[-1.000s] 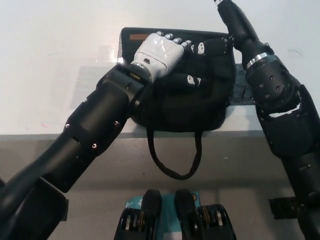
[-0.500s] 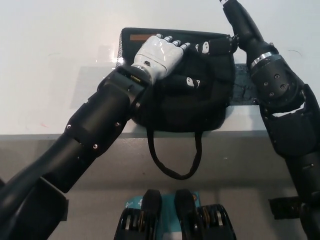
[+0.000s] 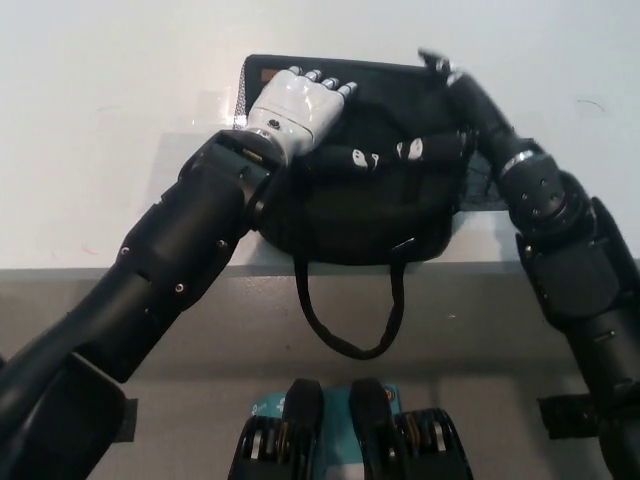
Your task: A soft travel bag is kept infront of the robot in the middle of the desk and the robot uses both its hands to press it to reduce its size
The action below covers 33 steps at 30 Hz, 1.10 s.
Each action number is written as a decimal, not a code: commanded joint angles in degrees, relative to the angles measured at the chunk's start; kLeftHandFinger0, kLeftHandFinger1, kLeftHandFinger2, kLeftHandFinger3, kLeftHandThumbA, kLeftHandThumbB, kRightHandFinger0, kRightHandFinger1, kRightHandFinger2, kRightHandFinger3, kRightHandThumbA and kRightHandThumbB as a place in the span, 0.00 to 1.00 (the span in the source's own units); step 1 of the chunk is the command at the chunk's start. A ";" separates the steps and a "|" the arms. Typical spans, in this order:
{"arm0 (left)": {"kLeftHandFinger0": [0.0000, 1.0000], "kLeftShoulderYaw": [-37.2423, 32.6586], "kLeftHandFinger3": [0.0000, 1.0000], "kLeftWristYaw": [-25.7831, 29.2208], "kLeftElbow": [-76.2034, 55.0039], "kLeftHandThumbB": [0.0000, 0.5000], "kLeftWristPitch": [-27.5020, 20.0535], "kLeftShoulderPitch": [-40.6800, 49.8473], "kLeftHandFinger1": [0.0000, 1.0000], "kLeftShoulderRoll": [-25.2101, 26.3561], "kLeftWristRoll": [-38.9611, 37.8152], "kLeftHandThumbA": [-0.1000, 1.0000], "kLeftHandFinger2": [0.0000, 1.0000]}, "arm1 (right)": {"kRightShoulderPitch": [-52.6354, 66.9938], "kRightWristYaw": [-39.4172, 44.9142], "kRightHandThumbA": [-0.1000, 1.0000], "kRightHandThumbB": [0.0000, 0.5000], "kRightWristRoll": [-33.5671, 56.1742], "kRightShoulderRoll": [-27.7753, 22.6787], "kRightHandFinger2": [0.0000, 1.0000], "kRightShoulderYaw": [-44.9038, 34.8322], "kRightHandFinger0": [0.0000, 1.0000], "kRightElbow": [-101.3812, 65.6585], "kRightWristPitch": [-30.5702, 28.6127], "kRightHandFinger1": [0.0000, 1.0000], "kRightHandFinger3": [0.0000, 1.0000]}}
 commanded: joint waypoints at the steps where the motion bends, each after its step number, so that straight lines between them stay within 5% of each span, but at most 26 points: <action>1: 1.00 0.05 1.00 3.59 1.61 0.67 1.61 -2.70 1.00 -0.27 0.05 1.00 1.00 | -1.74 -1.62 1.00 0.53 1.47 0.27 1.00 0.30 1.00 3.89 -4.73 1.00 1.00; 4: 1.00 -0.43 1.00 4.36 4.64 0.77 1.63 -1.72 1.00 -0.70 -0.32 1.00 1.00 | -1.30 -2.36 1.00 0.51 1.41 0.40 1.00 0.76 1.00 8.34 -7.39 1.00 1.00; 14: 1.00 0.68 1.00 11.13 18.87 0.67 0.61 3.57 1.00 -2.23 -5.34 1.00 1.00 | -2.41 -4.06 1.00 0.58 -0.72 1.10 1.00 4.85 1.00 21.28 -12.46 1.00 1.00; 22: 1.00 2.11 1.00 23.15 29.94 0.69 -3.90 9.35 1.00 -2.93 -10.03 1.00 1.00 | -5.04 -7.61 1.00 0.57 -12.87 0.96 1.00 21.95 1.00 32.39 -14.03 1.00 1.00; 33: 1.00 1.72 1.00 30.77 36.81 0.64 -6.63 13.42 1.00 -6.20 -12.38 1.00 1.00 | -3.69 -12.37 1.00 0.59 -18.97 1.65 1.00 38.30 1.00 37.93 -12.52 1.00 1.00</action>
